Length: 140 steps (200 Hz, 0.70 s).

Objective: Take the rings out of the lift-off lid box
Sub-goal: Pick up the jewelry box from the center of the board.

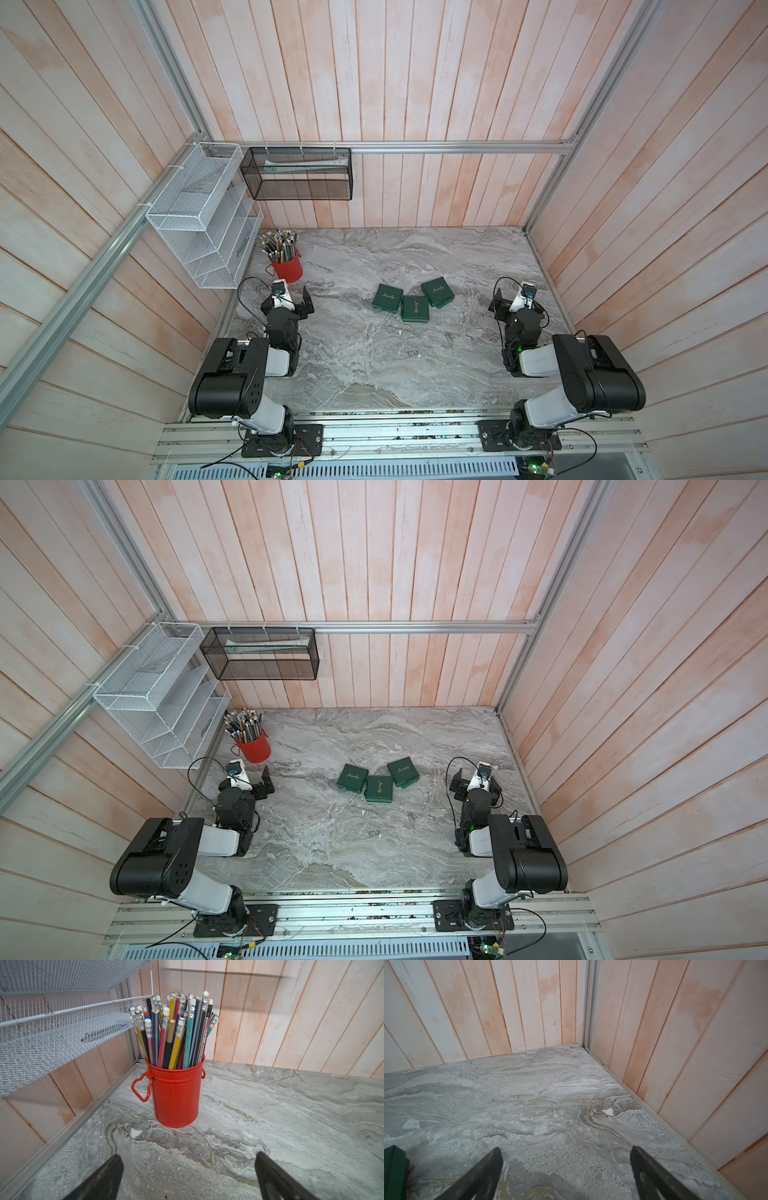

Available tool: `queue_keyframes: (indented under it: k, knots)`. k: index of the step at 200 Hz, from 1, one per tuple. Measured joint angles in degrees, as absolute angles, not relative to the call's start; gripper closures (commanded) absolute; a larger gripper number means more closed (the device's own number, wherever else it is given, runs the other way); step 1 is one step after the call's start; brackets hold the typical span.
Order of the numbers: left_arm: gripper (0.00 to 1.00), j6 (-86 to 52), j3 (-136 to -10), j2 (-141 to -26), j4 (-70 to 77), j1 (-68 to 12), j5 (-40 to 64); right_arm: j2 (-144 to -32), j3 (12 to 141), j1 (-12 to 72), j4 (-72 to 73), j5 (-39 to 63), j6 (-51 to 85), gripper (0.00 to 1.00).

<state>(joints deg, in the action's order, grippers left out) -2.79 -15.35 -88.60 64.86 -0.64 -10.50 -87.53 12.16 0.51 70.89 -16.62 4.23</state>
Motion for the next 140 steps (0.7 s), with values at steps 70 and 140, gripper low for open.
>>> queue_keyframes:
  k: [70,140]
  knots:
    - [0.0,-2.63,-22.02,-79.94,48.8,-4.73,-15.2,-80.42,15.18,3.55,63.0,-17.98,1.74,0.02]
    - [0.0,-9.78,-36.07,-66.89,22.61,-13.19,-19.75,-72.86,33.17,6.31,35.24,-14.11,10.44,0.02]
